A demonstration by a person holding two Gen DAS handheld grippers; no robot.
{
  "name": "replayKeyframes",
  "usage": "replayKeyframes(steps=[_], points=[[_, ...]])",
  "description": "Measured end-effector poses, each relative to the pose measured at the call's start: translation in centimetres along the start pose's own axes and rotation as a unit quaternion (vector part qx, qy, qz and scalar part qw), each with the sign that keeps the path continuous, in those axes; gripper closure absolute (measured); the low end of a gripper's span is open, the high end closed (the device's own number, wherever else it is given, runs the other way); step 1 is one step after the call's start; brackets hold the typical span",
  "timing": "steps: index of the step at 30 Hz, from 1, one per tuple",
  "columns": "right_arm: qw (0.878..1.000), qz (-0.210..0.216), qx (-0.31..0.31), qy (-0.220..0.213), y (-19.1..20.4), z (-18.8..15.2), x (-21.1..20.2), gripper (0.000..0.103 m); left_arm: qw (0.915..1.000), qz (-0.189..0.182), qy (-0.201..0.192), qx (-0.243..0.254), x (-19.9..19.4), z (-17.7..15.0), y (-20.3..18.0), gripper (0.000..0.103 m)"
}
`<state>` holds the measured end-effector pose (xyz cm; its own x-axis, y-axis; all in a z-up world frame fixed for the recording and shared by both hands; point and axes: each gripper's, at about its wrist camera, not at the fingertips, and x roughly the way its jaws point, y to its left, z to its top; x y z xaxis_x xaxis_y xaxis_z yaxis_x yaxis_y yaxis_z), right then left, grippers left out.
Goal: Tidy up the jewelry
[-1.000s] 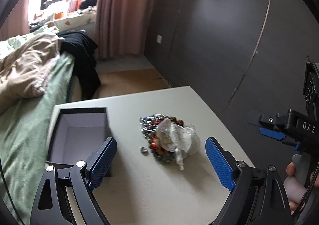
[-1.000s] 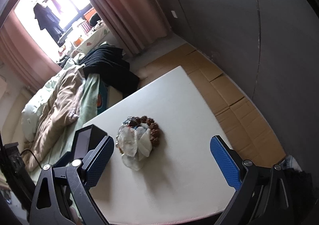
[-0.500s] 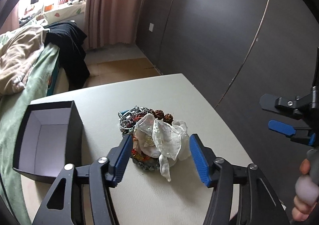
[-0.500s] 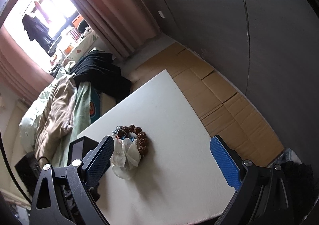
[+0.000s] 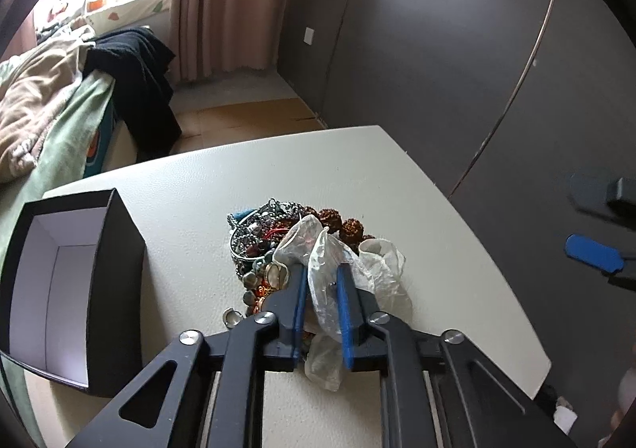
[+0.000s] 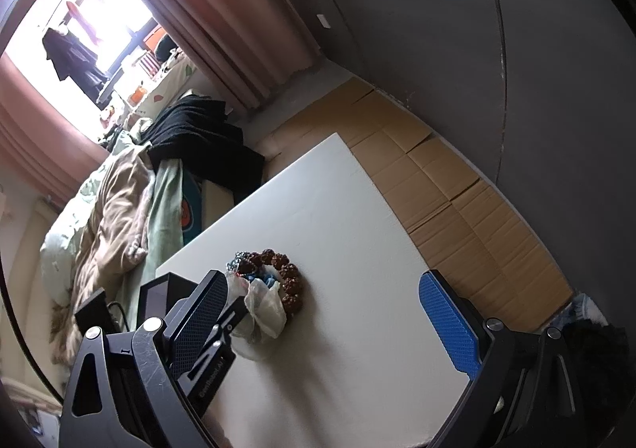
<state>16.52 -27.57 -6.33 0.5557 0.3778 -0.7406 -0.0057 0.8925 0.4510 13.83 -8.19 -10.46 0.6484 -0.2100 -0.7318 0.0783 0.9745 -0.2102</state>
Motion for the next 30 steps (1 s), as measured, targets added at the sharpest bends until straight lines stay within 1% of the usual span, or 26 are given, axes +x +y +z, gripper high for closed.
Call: replayKeyframes(steps=[2, 4, 12, 15, 19, 20, 21, 22, 23, 24, 26, 28, 30], points=[[1.000, -0.002, -0.005, 0.004, 0.1, -0.1, 0.3, 0.005, 1.0000, -0.002, -0.009, -0.004, -0.6, 0.1, 0.3, 0.096], [1.000, -0.005, -0.010, 0.009, 0.5, -0.4, 0.6, 0.005, 0.9998, 0.005, -0.021, -0.004, -1.4, 0.4, 0.6, 0.096], [0.999, -0.009, -0.026, 0.022, 1.7, -1.0, 1.9, 0.005, 0.9976, -0.017, -0.057, -0.035, -4.8, 1.4, 2.4, 0.096], [0.999, 0.002, -0.027, 0.032, 2.1, -1.2, 2.6, 0.005, 0.9966, -0.018, -0.066, -0.046, -5.9, 1.7, 3.4, 0.096], [0.998, 0.035, -0.025, 0.045, 2.9, -1.7, 3.5, 0.006, 0.9949, -0.016, -0.080, -0.059, -7.3, 1.8, 4.6, 0.096], [0.998, 0.041, -0.026, 0.047, 3.1, -1.7, 3.8, 0.018, 0.9948, -0.015, -0.081, -0.060, -7.4, 1.8, 4.8, 0.096], [0.997, 0.050, -0.028, 0.052, 3.4, -1.9, 4.3, 0.023, 0.9947, -0.013, -0.081, -0.061, -7.6, 1.9, 5.0, 0.096], [0.996, 0.054, -0.030, 0.058, 3.7, -1.9, 4.7, 0.034, 0.9947, -0.012, -0.081, -0.062, -7.7, 1.9, 5.2, 0.096], [0.996, 0.058, -0.032, 0.068, 3.9, -2.1, 5.4, 0.040, 0.9947, -0.009, -0.079, -0.064, -7.8, 1.8, 5.5, 0.096], [0.995, 0.060, -0.032, 0.078, 4.1, -2.2, 6.1, 0.042, 0.9947, -0.006, -0.078, -0.067, -7.9, 1.8, 5.7, 0.096], [0.993, 0.060, -0.031, 0.093, 4.4, -2.5, 7.2, 0.052, 0.9946, -0.002, -0.077, -0.069, -8.0, 1.8, 6.1, 0.096], [0.990, 0.077, -0.027, 0.113, 4.7, -2.8, 8.2, 0.057, 0.9943, 0.001, -0.081, -0.069, -8.3, 1.8, 6.5, 0.096], [0.987, 0.094, -0.024, 0.129, 5.0, -3.2, 8.8, 0.057, 0.9938, 0.003, -0.085, -0.071, -8.7, 1.9, 7.0, 0.096]])
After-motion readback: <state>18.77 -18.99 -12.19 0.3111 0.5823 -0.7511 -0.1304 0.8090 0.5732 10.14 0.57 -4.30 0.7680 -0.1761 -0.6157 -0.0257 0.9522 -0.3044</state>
